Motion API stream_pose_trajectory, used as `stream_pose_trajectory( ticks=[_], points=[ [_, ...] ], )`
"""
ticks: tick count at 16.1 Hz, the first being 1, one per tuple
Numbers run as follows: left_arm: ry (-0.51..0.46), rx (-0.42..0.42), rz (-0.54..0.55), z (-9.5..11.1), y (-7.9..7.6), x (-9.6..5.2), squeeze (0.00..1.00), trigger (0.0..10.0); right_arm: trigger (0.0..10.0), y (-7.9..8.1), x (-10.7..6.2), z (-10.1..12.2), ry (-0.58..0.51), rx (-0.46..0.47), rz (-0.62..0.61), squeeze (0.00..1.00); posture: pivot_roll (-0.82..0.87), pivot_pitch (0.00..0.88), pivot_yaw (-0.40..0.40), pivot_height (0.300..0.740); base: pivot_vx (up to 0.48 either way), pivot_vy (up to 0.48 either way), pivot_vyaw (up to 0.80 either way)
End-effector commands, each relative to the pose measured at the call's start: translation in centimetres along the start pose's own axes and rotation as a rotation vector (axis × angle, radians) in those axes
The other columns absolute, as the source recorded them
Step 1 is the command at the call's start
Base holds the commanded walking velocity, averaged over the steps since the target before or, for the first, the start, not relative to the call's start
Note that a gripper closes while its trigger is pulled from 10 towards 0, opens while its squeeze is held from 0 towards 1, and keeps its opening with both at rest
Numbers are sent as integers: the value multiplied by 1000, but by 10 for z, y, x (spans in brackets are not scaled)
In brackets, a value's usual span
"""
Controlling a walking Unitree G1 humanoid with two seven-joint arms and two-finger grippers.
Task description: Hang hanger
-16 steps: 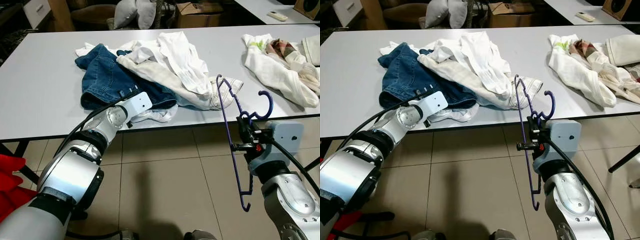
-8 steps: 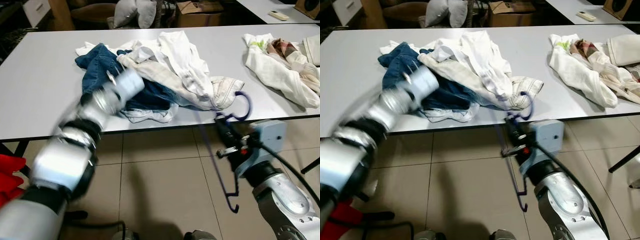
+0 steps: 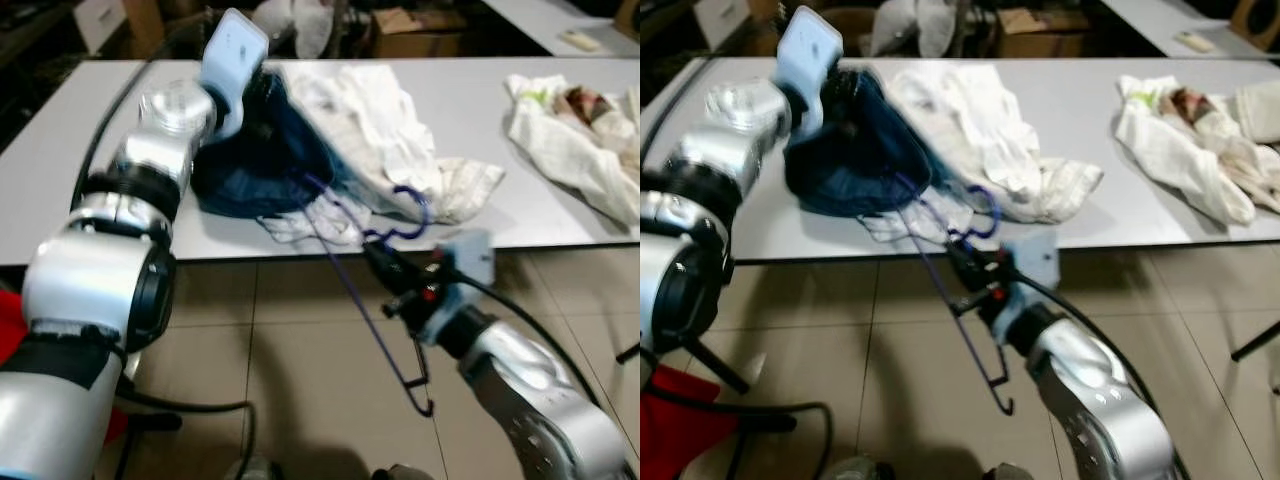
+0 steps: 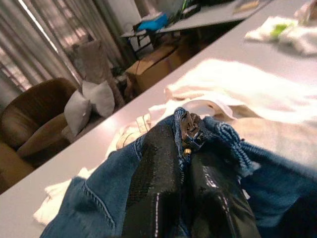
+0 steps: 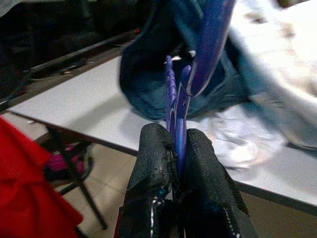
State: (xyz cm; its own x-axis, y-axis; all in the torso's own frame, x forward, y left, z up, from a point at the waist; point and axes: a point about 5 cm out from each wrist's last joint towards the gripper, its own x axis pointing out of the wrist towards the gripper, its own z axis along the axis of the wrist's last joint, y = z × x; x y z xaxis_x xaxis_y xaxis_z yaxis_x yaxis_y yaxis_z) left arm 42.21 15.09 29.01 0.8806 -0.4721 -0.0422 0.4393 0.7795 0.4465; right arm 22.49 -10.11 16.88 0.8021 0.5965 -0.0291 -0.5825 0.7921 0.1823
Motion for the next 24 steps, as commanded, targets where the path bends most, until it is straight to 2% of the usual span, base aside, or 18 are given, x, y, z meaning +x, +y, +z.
stream_pose_trajectory(
  ticks=[1,3,4,6,7,8,9,11,12,14,15,16,17,19,20,21,22,24],
  points=[
    [-42,29,-16,15,9,-3,0,0,10000,0,7,-1,17,-2,25,0,-40,0,35,723,0,0,0],
    [-46,52,-76,21,11,-6,0,0,10000,-10,26,-2,49,-28,-9,0,-41,0,44,723,0,0,0],
    [-32,68,-102,22,13,-8,0,0,10000,-25,37,1,39,-26,-107,0,-39,0,47,723,0,0,0],
    [13,123,-129,18,16,-13,0,0,10000,-40,47,11,-18,27,-200,0,-34,0,45,723,0,0,0],
    [13,123,-129,18,16,-13,0,0,10000,-40,47,11,-18,27,-200,0,-34,0,45,723,0,0,0],
    [55,170,-155,12,21,-19,0,0,10000,-55,50,17,-58,87,-261,0,-34,0,45,723,0,0,0],
    [69,179,-169,12,25,-23,0,0,10000,-64,52,18,-68,119,-294,0,-35,0,49,723,0,0,0],
    [98,224,-173,17,42,-36,0,0,10000,-86,58,28,-93,134,-331,0,-27,0,49,723,0,0,0],
    [94,224,-172,20,45,-39,0,0,10000,-89,59,32,-103,125,-330,0,-27,0,49,723,0,0,0],
    [24,179,-182,46,60,-50,0,0,10000,-91,66,57,-190,129,-276,0,-17,0,45,723,0,0,0],
    [-50,140,-200,67,67,-56,0,0,10000,-91,68,74,-256,156,-240,0,-16,0,44,723,0,0,0],
    [-77,125,-212,75,69,-58,0,0,10000,-91,69,79,-276,167,-231,0,-16,0,44,723,0,0,0],
    [-139,87,-263,94,69,-62,0,0,10000,-93,69,86,-309,196,-221,0,-8,0,39,723,0,0,0],
    [-181,52,-327,107,63,-62,0,0,10000,-93,70,87,-328,257,-211,0,-7,0,39,723,0,0,0],
    [-169,44,-393,104,51,-57,0,0,10000,-87,72,75,-290,324,-184,0,-11,0,54,723,0,0,0],
    [-154,41,-416,99,46,-54,0,0,10000,-82,73,67,-257,344,-167,0,-14,0,60,723,0,0,0],
    [-121,21,-470,87,33,-48,0,0,10000,-70,74,53,-190,355,-127,0,-19,0,68,723,0,0,0],
    [-107,-9,-529,80,20,-45,0,0,10000,-63,74,46,-165,382,-94,0,-22,0,72,723,0,0,0]
  ],
)
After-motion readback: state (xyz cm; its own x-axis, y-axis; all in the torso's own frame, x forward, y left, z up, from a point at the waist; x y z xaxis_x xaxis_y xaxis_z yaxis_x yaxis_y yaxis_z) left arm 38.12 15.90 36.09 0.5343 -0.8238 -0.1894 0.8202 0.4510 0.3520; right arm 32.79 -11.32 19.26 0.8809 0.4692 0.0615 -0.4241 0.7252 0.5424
